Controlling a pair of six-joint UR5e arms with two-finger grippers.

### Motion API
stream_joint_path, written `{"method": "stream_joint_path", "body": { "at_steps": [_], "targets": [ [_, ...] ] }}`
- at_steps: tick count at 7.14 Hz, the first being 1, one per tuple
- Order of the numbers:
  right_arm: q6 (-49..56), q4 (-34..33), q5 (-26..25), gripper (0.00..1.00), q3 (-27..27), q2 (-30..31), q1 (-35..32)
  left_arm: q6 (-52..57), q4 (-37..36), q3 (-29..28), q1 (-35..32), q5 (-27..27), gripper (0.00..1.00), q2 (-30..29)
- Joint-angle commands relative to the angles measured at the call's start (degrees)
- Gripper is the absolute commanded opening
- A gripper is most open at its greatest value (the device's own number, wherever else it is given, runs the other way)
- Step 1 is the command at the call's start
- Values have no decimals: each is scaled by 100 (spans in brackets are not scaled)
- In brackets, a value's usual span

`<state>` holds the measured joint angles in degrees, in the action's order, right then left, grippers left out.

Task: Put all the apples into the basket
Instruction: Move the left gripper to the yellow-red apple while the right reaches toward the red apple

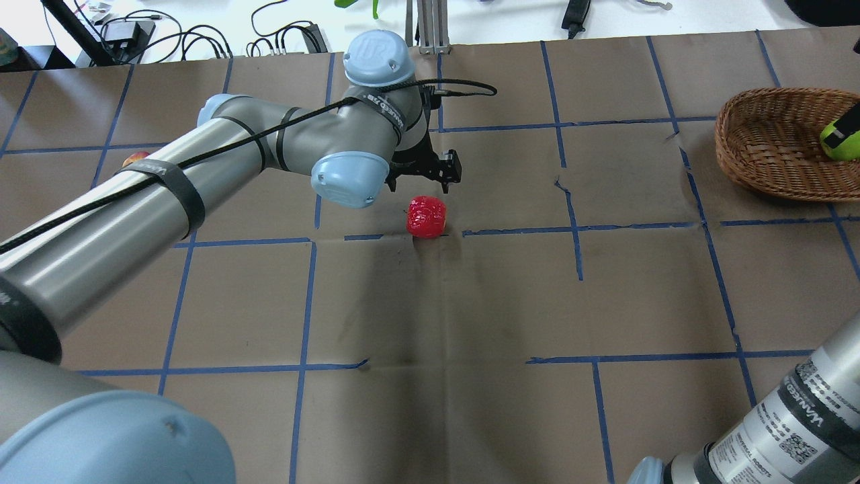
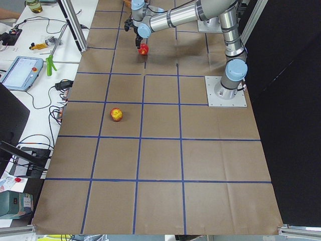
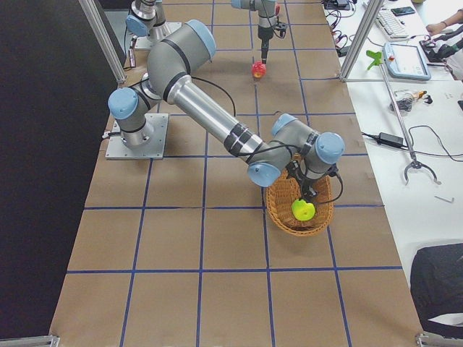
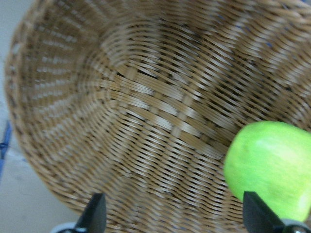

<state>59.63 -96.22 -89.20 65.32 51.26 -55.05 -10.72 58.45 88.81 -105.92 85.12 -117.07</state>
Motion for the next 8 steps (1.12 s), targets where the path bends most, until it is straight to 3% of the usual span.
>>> {"method": "stream_joint_path", "body": {
  "at_steps": [1, 3, 5, 6, 8],
  "targets": [
    [-1619, 402, -27, 100, 565, 635, -749, 399, 689, -39, 892, -180, 99, 604],
    [-3256, 36, -1, 100, 1873, 1645, -1539, 2642, 913, 40, 2689, -136, 99, 774],
    [-5432, -998, -1, 100, 2738, 2053, -2793, 4780, 782, -64, 4292, -119, 99, 433],
    [-6410, -1500, -10, 100, 2767, 2020, -3548, 5146, 347, -170, 4691, -118, 99, 22],
    [-8116, -1775, 78, 100, 2627, 1679, -4405, 5553, -858, -284, 4782, 425, 99, -735]
  ]
}}
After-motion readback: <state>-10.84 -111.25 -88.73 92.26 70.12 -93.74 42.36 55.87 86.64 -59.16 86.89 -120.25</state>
